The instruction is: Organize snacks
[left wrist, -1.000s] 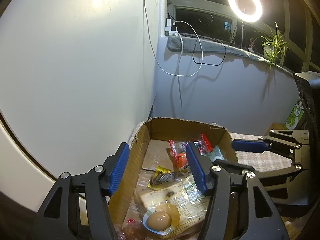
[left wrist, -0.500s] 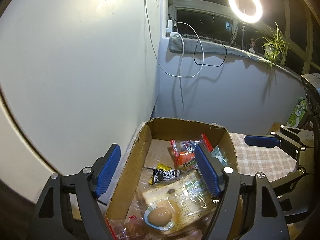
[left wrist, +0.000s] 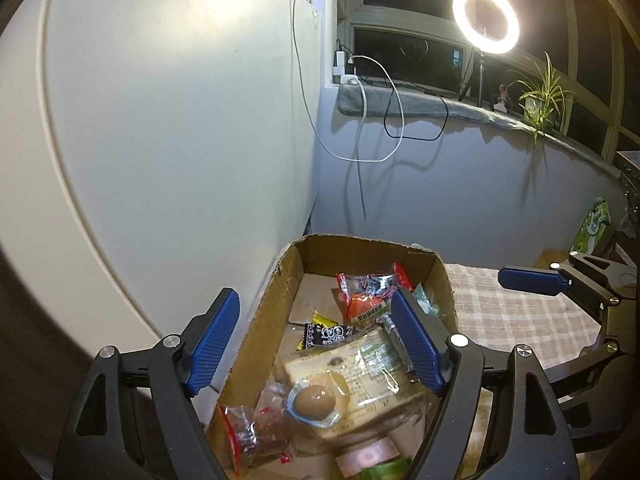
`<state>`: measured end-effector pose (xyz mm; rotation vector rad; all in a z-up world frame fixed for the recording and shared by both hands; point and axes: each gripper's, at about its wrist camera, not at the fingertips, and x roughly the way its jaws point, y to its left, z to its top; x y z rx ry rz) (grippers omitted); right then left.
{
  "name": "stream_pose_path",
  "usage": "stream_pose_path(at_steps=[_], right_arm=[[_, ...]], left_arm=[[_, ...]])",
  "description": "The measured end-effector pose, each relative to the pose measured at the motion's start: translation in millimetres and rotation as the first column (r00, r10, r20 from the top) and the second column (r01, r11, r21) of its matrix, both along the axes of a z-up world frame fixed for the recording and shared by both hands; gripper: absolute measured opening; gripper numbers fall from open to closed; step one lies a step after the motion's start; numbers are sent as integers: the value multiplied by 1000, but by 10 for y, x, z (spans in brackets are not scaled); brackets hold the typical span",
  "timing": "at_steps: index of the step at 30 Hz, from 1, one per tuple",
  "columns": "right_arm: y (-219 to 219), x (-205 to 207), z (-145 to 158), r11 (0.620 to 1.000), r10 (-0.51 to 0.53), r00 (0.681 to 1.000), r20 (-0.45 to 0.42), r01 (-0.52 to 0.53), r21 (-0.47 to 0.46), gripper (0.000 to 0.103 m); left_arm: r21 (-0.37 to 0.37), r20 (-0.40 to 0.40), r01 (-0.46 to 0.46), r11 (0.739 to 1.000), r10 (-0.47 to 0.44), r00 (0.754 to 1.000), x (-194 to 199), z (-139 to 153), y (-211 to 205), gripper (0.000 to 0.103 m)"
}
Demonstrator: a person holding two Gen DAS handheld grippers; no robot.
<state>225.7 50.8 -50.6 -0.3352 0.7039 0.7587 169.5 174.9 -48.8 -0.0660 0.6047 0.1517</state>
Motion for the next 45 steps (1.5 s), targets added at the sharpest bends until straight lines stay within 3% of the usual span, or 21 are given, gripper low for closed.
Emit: stream_pose_path(at_steps=[10,14,21,34,36,45], right_arm=[[-170,-293,217,999,-14,998,62,11,51,82],[-309,-443,308,997,-40,994,100,32,76,94],[-519,-599,361,994,-60,994,97,50,100,96],[-885,-946,410,990,-116,984,133,103,98,96],[-933,-988,406,988,-125,983,137,112,104,103],[-1083,-1049,400,984,-150,980,130,136,117,103]], left_arm=[[8,59,-21,1000,21,998,-328,158,-71,78],[-7,107,-27,1000,28,994,-480,213,-117,79],[6,138,-31,999,30,990,-724,297,-255,81],[-21,142,-77,997,80,987,-1149,269,-389,81],[-16,143,-87,996,88,986,-1205,257,-416,81],[-9,147,-89,996,89,985,-1287,256,-468,81]])
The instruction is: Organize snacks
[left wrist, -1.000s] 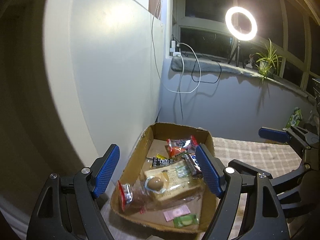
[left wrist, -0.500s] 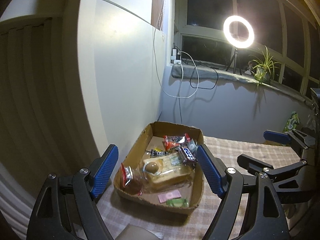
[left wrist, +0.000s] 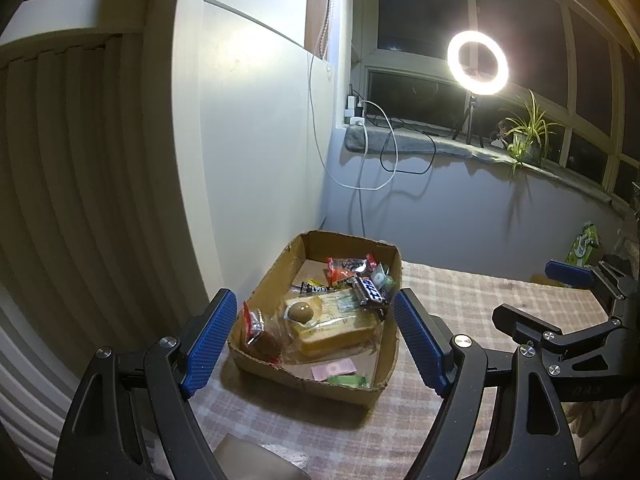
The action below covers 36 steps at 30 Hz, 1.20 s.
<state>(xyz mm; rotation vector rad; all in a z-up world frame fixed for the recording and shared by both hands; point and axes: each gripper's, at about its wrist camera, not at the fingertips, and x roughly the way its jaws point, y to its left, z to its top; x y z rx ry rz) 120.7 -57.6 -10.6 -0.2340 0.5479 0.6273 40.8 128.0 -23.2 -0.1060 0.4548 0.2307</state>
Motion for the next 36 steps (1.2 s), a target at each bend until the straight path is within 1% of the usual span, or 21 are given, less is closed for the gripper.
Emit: stream_pose_path(at_steps=[13,36], right_arm=[[-54,-51,-58,1000,-16,1000,-3,16,-23,103],[-114,-25,-130,999,-18,999,-28,17,-36,103]], left_arm=[[13,-4,7,1000,-7,1000,-47,-2,-54,81],[19,-11,11,1000,-11,1000,-50,-12,-108,81]])
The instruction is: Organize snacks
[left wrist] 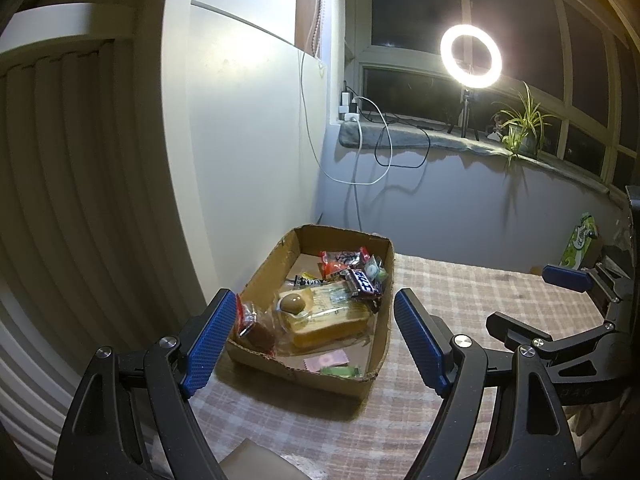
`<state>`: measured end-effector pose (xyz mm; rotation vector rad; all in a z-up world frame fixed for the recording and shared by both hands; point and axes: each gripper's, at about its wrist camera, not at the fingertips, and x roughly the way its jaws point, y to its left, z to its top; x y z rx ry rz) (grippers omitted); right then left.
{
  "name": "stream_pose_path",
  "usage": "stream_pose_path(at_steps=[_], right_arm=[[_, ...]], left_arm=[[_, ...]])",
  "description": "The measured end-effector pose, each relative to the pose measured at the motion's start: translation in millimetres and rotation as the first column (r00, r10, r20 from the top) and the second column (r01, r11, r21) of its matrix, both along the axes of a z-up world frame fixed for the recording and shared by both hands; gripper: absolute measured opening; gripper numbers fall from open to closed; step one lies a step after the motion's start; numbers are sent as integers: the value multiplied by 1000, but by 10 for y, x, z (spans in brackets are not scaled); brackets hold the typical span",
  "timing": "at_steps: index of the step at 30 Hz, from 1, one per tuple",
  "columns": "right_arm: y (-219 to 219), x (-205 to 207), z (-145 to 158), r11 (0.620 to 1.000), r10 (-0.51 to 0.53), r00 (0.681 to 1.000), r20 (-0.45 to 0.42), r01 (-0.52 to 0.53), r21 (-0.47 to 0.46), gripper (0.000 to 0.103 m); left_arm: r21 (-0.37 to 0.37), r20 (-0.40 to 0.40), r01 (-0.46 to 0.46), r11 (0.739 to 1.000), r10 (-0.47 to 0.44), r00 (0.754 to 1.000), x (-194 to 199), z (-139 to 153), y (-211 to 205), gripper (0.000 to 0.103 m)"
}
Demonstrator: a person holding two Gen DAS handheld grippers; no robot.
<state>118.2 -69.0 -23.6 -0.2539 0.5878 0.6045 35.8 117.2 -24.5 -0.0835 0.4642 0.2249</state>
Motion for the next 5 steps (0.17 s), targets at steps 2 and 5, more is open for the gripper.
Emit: stream_pose_path(at_steps=[2,5], right_arm=[[2,4,-6,1000,1,1000,-1,-1,-2,103],[8,11,-21,1000,0,1000,-3,0,-6,103]], left_arm=[[2,2,4,1000,-4,1000,-1,0,0,81],[10,7,4,1000,-4,1000,-8,-14,-10,81]])
